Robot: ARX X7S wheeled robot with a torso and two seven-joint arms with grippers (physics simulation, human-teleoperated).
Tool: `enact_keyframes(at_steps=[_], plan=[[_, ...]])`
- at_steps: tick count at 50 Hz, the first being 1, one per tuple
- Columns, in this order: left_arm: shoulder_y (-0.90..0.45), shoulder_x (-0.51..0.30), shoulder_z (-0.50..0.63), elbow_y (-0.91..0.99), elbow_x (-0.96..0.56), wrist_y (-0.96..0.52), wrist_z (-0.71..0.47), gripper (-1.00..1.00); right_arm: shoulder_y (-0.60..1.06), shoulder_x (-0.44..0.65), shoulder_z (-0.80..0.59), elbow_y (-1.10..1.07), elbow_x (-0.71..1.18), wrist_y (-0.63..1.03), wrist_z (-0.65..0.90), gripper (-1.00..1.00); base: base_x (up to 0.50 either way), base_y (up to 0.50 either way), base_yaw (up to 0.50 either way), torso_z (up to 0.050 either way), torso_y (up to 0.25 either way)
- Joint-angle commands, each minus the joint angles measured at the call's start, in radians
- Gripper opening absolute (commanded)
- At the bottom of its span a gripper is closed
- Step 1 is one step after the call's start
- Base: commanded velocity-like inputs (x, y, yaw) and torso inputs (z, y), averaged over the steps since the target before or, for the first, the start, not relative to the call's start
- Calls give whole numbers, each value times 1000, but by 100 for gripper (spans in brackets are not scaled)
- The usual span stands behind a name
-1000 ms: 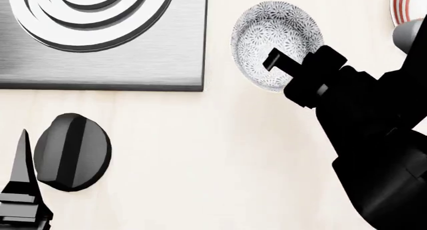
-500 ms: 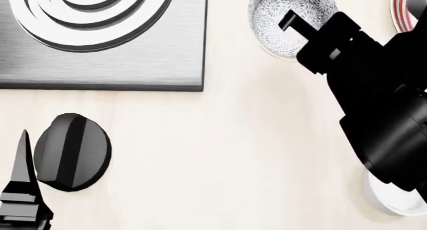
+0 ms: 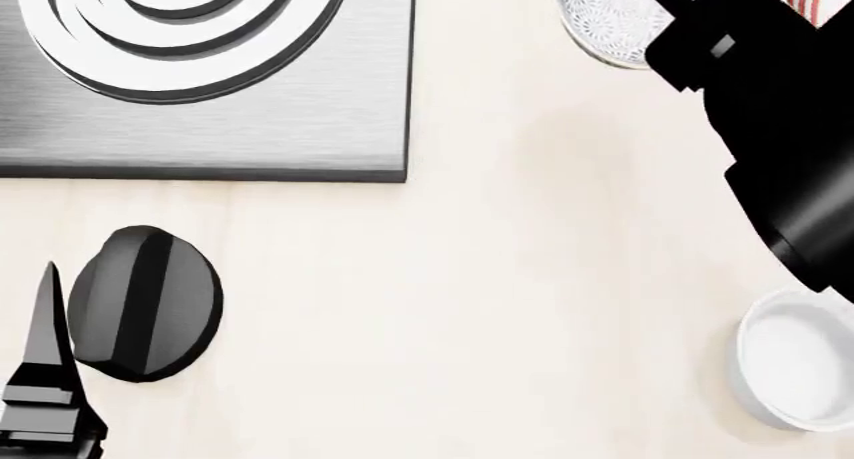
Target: Pick the akita bowl next to the ramekin and place it on the plate.
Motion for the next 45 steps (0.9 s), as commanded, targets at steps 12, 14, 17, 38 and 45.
enact_keyframes(at_steps=[12,14,17,38,45], plan=[[0,1,4,-1,3,-1,0,100,80,30,24,89,-2,5,7,-100,0,0,0,0,1],[2,1,5,-3,5,1,1,100,82,33,25,93,-2,5,7,-100,0,0,0,0,0],[3,3,7,-4,7,2,1,100,80,37,30,101,0,1,6,-100,0,0,0,0,0],[-1,7,9,-6,7,0,3,100,118,56,40,201,-19,-13,6,-100,0,0,0,0,0],[2,0,5,-3,5,2,-1,100,130,61,40,230,-21,-12,5,-100,0,0,0,0,0]])
